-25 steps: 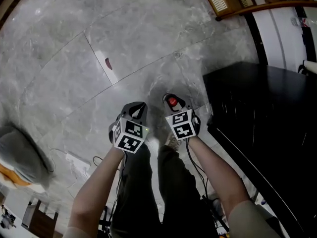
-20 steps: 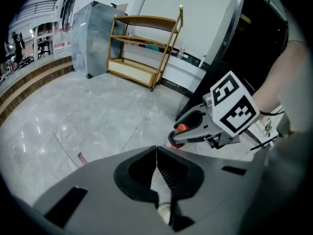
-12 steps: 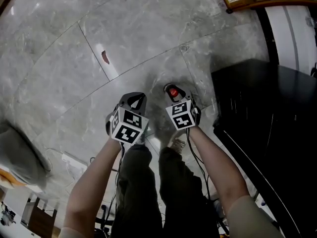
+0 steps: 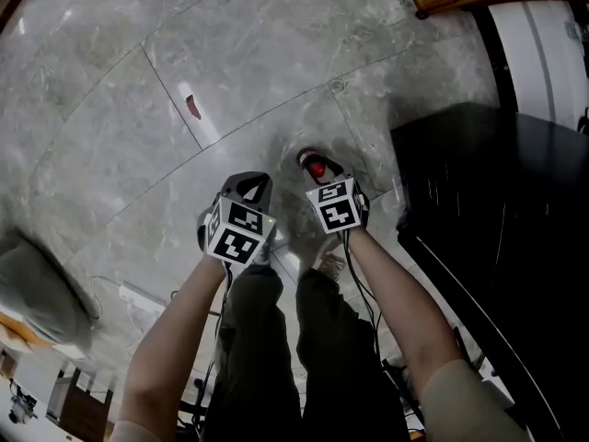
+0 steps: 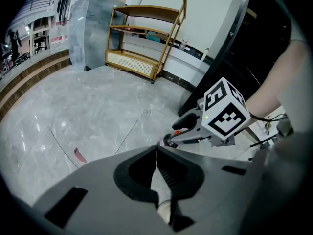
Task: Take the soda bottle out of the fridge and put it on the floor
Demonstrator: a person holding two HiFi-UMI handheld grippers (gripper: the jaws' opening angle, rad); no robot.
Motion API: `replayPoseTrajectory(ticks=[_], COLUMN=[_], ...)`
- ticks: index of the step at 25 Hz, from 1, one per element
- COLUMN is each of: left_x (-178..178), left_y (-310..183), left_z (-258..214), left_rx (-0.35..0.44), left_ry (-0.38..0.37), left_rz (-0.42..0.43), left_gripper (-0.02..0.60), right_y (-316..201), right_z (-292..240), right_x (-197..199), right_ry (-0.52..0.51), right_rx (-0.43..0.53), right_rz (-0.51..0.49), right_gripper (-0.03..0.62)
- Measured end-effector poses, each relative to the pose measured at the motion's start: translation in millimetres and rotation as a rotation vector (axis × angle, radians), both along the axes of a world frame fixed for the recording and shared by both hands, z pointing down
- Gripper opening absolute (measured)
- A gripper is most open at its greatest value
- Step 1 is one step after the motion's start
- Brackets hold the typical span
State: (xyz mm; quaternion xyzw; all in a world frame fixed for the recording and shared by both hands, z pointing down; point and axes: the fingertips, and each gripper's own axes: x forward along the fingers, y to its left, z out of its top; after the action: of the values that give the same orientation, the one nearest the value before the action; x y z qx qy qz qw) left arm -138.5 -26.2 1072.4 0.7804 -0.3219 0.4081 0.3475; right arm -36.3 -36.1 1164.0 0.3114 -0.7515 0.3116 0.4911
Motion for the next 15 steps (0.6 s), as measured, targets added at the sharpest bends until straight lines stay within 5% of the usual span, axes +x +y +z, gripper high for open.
replayPoseTrajectory(ticks=[3, 9, 15], left_x=[2, -7, -7], left_y=[-1, 2, 2], left_z=[-16, -63, -121], left_rx=[0.004, -0.008, 0.026], left_ry=[-0.006, 0.005, -0.016], left_rz=[0.010, -0.044, 0.003], left_gripper=[0.006, 0.006, 0.007], right_y=[-4, -15, -18], right_z=[-21, -85, -166], right_x=[-1, 13, 36], right_ry=[-0.025, -0.024, -0.064], right_rx=[0.005, 0.041, 0.074], right_rz=[0.013, 0.048, 0.108], right_gripper=[0.169, 0.071, 0.026])
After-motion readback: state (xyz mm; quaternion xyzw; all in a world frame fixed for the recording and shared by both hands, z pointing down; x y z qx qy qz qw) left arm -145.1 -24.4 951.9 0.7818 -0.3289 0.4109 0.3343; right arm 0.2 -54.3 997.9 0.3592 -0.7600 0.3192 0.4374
